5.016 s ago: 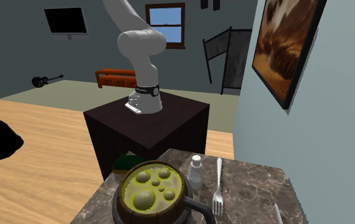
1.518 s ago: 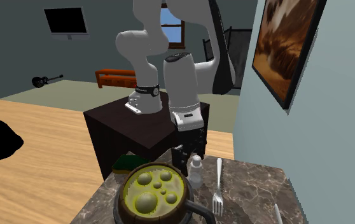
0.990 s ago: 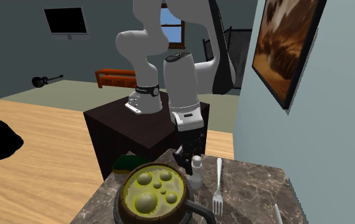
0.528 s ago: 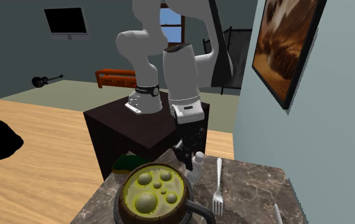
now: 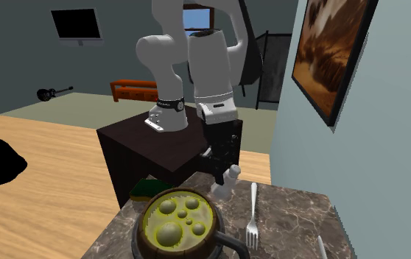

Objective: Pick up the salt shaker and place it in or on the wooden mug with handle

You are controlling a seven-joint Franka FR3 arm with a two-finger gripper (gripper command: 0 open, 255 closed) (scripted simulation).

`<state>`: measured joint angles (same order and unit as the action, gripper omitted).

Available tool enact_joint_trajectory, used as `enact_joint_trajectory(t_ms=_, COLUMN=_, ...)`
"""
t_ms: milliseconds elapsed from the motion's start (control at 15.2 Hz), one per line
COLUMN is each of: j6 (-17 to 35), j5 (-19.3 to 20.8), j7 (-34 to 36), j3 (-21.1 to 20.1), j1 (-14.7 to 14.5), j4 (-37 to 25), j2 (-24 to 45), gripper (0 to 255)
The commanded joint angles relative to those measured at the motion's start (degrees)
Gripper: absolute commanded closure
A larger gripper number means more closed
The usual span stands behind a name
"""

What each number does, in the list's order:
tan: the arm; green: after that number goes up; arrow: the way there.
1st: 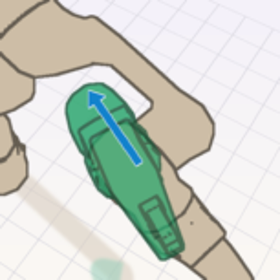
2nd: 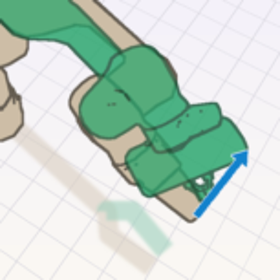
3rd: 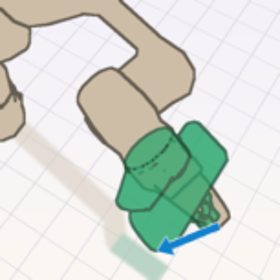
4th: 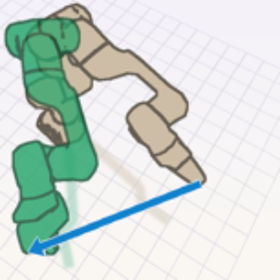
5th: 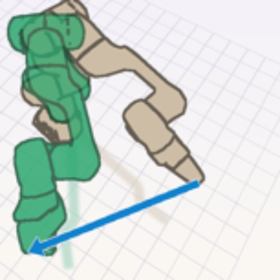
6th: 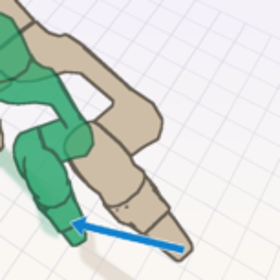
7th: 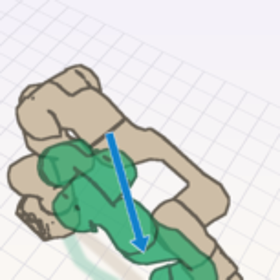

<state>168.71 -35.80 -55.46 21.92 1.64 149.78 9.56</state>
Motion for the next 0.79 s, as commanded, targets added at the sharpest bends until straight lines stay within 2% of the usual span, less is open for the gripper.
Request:
enact_joint_trajectory(t_ms=0, j6=-1.05, j5=4.79, j7=3.89, j3=2.58, j1=-1.83, j4=0.64, j2=-1.97, gripper=255)
enact_joint_trajectory(t_ms=330, j6=-4.04, j5=17.06, j7=13.40, j3=7.25, j1=-4.24, j4=1.75, j2=-7.21, gripper=255)
enact_joint_trajectory(t_ms=726, j6=-8.67, j5=28.90, j7=22.38, j3=8.36, j1=-3.26, j4=1.91, j2=-13.25, gripper=255)
